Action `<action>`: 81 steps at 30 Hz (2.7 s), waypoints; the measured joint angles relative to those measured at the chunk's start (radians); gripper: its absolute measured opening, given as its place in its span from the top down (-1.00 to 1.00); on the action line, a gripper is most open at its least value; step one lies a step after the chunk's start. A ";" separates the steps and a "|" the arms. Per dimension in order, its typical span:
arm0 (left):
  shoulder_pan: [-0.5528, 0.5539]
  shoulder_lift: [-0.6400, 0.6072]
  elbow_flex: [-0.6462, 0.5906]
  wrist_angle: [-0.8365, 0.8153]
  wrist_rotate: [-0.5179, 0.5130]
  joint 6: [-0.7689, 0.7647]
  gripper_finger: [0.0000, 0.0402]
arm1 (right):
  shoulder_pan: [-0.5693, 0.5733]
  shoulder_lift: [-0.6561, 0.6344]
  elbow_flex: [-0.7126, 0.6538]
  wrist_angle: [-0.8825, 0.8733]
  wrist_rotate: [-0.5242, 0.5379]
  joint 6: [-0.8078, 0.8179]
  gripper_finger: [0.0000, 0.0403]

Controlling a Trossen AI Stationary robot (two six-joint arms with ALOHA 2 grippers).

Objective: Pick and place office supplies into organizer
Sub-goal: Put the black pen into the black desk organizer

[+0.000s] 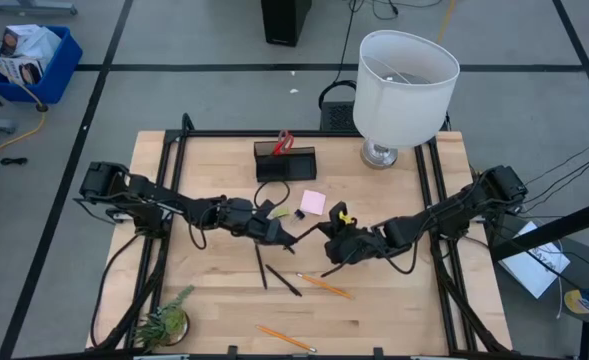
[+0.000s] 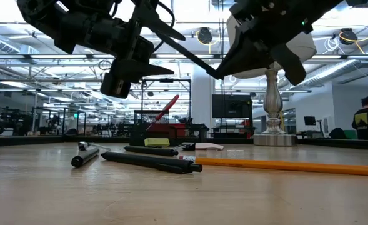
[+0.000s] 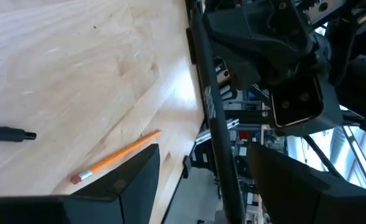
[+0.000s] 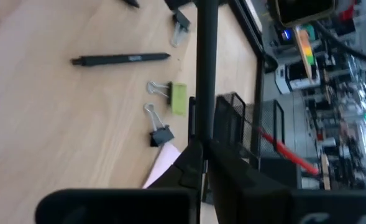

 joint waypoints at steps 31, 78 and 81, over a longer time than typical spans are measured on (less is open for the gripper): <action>-0.026 0.000 0.000 0.006 -0.010 0.539 0.80 | -0.023 0.007 -0.019 0.029 -0.393 0.485 0.81; -0.077 0.000 0.000 -0.044 -0.280 1.069 -0.24 | -0.172 0.363 -0.361 0.839 -0.442 0.691 0.31; -0.077 0.000 0.000 -0.041 -0.280 1.062 -0.24 | -0.178 0.380 -0.360 0.849 -0.443 0.715 0.35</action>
